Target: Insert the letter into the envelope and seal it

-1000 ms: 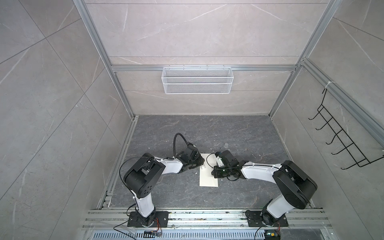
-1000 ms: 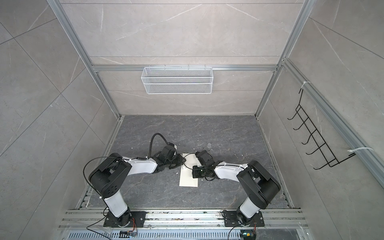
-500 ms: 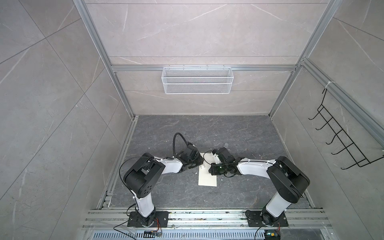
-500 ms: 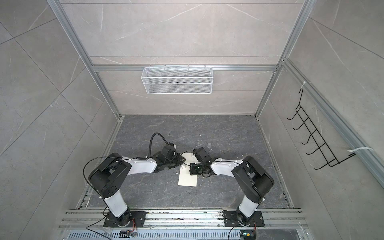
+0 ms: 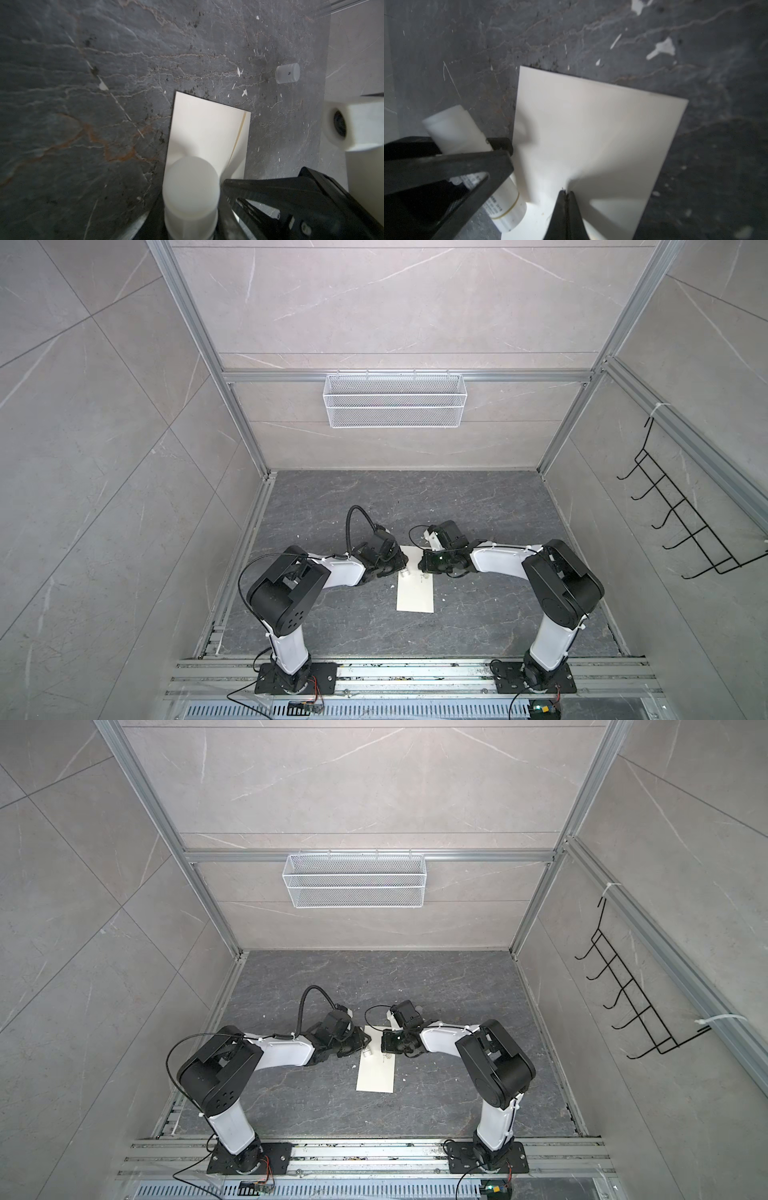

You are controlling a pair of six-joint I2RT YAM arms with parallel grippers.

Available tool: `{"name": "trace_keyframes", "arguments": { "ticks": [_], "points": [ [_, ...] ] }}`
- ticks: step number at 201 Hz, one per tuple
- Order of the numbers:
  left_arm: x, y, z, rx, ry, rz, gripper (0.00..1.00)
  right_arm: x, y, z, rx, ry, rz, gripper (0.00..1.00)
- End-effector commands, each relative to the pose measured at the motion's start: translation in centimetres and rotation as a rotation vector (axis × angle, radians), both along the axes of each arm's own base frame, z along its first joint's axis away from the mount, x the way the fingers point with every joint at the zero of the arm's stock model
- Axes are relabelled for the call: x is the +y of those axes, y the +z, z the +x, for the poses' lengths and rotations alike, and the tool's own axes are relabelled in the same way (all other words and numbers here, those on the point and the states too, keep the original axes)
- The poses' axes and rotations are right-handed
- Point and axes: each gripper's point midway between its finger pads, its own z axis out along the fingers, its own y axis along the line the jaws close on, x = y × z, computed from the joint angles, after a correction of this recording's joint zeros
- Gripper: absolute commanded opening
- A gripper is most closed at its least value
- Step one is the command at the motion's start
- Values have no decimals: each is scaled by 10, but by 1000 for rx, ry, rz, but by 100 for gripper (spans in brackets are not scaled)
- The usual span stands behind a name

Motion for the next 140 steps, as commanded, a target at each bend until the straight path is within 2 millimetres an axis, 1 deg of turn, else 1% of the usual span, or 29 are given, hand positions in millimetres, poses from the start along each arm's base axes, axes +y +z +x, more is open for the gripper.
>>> {"name": "trace_keyframes", "arguments": {
  "ticks": [1,13,26,38,52,71,85,102,120,140],
  "points": [
    [7,-4,3,-17,14,35,0,-33,-43,-18,117,-36,-150,0],
    [7,-3,3,-20,12,33,0,-28,-38,-18,103,-22,-117,0],
    [6,1,4,-29,10,27,0,-24,-27,-17,70,-11,-74,0],
    [4,6,5,-40,4,19,0,-18,-12,-15,26,3,-30,0],
    [2,15,7,-63,-3,2,0,-12,15,-10,-46,18,20,0],
    [-4,37,10,-114,-18,-41,0,-7,58,-4,-165,35,91,9],
    [-8,55,12,-152,-30,-73,0,-7,86,-3,-243,37,131,23],
    [-12,77,14,-197,-43,-106,0,-8,116,-7,-320,48,171,37],
    [-13,97,14,-230,-50,-135,0,-10,140,-14,-378,63,204,47],
    [-14,116,10,-256,-62,-170,0,-14,155,-21,-422,74,226,54]
  ]
}}
